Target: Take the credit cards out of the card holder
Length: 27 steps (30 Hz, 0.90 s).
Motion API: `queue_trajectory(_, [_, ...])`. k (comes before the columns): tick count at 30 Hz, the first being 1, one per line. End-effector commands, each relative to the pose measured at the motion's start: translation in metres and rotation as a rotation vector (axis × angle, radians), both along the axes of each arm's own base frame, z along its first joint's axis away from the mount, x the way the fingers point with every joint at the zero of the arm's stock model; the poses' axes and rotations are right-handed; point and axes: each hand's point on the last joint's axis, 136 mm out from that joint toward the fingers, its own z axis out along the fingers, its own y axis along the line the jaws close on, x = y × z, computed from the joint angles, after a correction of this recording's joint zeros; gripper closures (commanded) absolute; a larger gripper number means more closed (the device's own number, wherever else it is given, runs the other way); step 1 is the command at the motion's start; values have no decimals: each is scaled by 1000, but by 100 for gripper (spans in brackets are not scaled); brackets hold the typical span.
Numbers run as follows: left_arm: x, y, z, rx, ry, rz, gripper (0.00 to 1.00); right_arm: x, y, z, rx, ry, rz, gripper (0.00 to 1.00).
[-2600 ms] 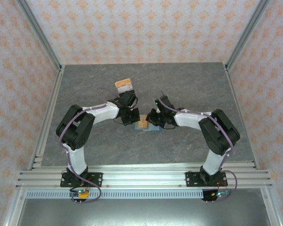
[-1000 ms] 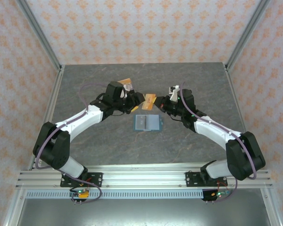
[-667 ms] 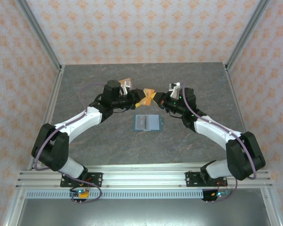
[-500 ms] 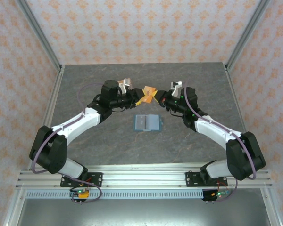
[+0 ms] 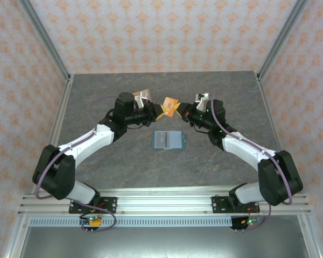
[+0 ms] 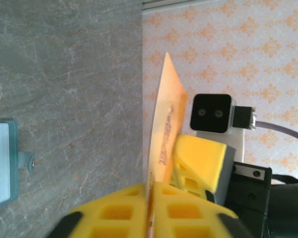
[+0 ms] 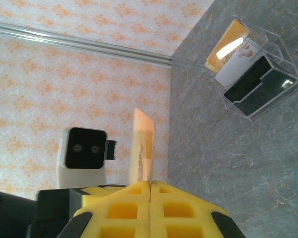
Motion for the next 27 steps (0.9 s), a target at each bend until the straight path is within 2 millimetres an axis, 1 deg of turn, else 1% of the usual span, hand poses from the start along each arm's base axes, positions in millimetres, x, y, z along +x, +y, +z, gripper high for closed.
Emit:
queue_trajectory(1, [-4, 5, 8, 11, -34, 4, 100, 5, -7, 8, -6, -30, -41, 100])
queue_trajectory(2, [-4, 7, 6, 26, -32, 8, 100, 5, -7, 6, -19, -25, -40, 98])
queue_trajectory(3, [-4, 8, 4, 47, -32, 13, 100, 5, -8, 2, -43, -14, -40, 90])
queue_trajectory(5, [-4, 14, -4, 105, -30, 24, 100, 3, -11, -9, -105, 19, -47, 70])
queue_trajectory(7, [-4, 23, -16, 189, -21, 42, 100, 1, -19, -21, -173, 48, -68, 48])
queue_trajectory(9, [-4, 30, -24, 267, -25, 52, 100, -2, -29, -32, -250, 76, -94, 31])
queue_trajectory(11, [-3, 41, -31, 360, -26, 66, 100, -5, -39, -45, -338, 109, -117, 20])
queue_trajectory(13, [2, 57, -36, 461, -37, 94, 100, -8, -46, -56, -388, 127, -132, 10])
queue_trajectory(14, [5, 63, -34, 499, -54, 110, 100, -9, -48, -58, -394, 128, -134, 6])
queue_trajectory(17, [14, 69, -22, 571, -139, 113, 100, -13, -50, -64, -411, 131, -130, 0])
queue_trajectory(19, [22, 73, -12, 644, -210, 103, 100, -14, -53, -68, -430, 136, -134, 1])
queue_trajectory(22, [39, 84, -3, 790, -325, 65, 100, -15, -55, -70, -447, 136, -135, 1])
queue_trajectory(24, [52, 92, 2, 872, -391, 48, 100, -15, -54, -70, -454, 134, -130, 1])
queue_trajectory(27, [72, 102, 4, 994, -491, -25, 100, -14, -56, -71, -467, 133, -130, 1])
